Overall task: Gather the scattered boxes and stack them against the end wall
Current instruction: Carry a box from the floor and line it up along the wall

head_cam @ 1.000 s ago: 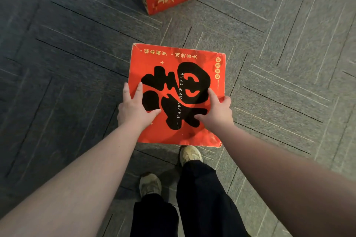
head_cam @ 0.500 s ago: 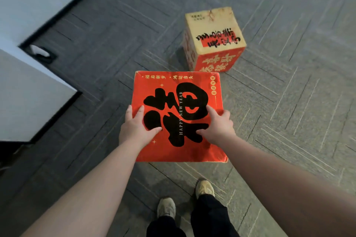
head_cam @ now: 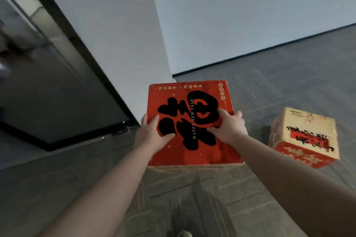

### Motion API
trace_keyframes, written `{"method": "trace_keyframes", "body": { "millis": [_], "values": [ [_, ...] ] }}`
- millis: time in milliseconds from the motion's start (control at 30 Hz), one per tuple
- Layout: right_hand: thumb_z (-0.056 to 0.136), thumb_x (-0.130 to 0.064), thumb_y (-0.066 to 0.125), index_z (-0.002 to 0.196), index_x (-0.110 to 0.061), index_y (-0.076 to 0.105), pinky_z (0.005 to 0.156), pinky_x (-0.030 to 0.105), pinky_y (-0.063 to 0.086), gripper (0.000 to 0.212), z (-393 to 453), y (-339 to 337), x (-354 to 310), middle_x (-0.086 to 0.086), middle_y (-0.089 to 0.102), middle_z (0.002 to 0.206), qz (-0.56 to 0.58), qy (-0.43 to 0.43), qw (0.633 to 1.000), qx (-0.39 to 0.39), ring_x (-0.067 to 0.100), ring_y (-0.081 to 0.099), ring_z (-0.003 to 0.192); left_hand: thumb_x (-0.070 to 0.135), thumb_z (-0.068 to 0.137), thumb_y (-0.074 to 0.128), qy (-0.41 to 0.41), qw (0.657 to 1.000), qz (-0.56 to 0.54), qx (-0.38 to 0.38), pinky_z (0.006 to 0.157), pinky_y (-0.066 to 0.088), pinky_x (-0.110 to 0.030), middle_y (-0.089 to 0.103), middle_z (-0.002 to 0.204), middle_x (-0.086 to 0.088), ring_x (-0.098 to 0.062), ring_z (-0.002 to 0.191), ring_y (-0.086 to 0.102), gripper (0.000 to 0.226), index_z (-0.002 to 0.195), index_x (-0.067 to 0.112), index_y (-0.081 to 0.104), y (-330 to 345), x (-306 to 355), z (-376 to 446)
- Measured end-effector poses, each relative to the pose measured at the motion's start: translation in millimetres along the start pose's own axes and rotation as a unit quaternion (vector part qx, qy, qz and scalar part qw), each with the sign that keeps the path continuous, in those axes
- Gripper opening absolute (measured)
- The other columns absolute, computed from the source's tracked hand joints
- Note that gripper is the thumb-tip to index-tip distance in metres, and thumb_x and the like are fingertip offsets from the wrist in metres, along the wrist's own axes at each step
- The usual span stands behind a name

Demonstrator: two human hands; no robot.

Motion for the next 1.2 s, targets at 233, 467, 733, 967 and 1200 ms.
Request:
{"method": "trace_keyframes", "body": {
  "millis": [233,467,733,967,1200],
  "values": [
    [0.083,-0.044,0.068,0.142,-0.033,0.036,0.099,0.052,0.043,0.068,-76,14,-151,0.015,0.029,0.138,-0.097,-0.186,0.974,-0.088,0.038,0.034,0.129,0.068,0.073,0.063,-0.166,0.980,-0.081,0.073,0.109,0.037,-0.043,0.019,0.153,-0.009,-0.030,0.138,0.032,0.096,0.150,0.029,0.020,-97,-103,-129],
    [0.083,-0.055,0.063,0.141,-0.033,0.039,0.097,0.045,0.045,0.067,-194,79,-299,0.014,0.034,0.136,-0.171,-0.350,0.909,-0.147,0.035,0.040,0.124,0.065,0.076,0.063,-0.299,0.924,-0.159,0.176,0.101,0.044,-0.039,0.035,0.143,-0.005,-0.029,0.127,0.045,0.082,0.144,0.031,0.034,-168,-221,-271],
    [0.084,-0.051,0.063,0.145,-0.030,0.035,0.105,0.050,0.038,0.070,-377,192,-407,0.017,0.023,0.145,-0.200,-0.473,0.832,-0.211,0.039,0.029,0.134,0.059,0.078,0.065,-0.401,0.858,-0.197,0.255,0.103,0.041,-0.039,0.037,0.140,-0.007,-0.030,0.125,0.047,0.071,0.139,0.029,0.045,-213,-356,-453],
    [0.082,-0.051,0.067,0.145,-0.028,0.037,0.105,0.046,0.037,0.074,-594,329,-476,0.017,0.030,0.142,-0.207,-0.551,0.764,-0.264,0.038,0.033,0.132,0.058,0.077,0.066,-0.499,0.789,-0.197,0.299,0.103,0.042,-0.038,0.040,0.138,-0.011,-0.030,0.123,0.049,0.075,0.140,0.024,0.043,-233,-500,-658],
    [0.083,-0.051,0.066,0.145,-0.028,0.038,0.105,0.046,0.039,0.072,-766,449,-526,0.016,0.033,0.141,-0.213,-0.595,0.711,-0.309,0.037,0.038,0.130,0.059,0.076,0.067,-0.571,0.731,-0.191,0.321,0.101,0.043,-0.038,0.041,0.137,-0.009,-0.029,0.122,0.049,0.076,0.141,0.026,0.043,-247,-627,-809]
  ]
}}
Point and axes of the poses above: each hand's wrist, its own z-axis towards the middle knuckle, its own y-axis out of the palm, x = y × z, the point moved 5 cm from there along z, towards the middle knuckle
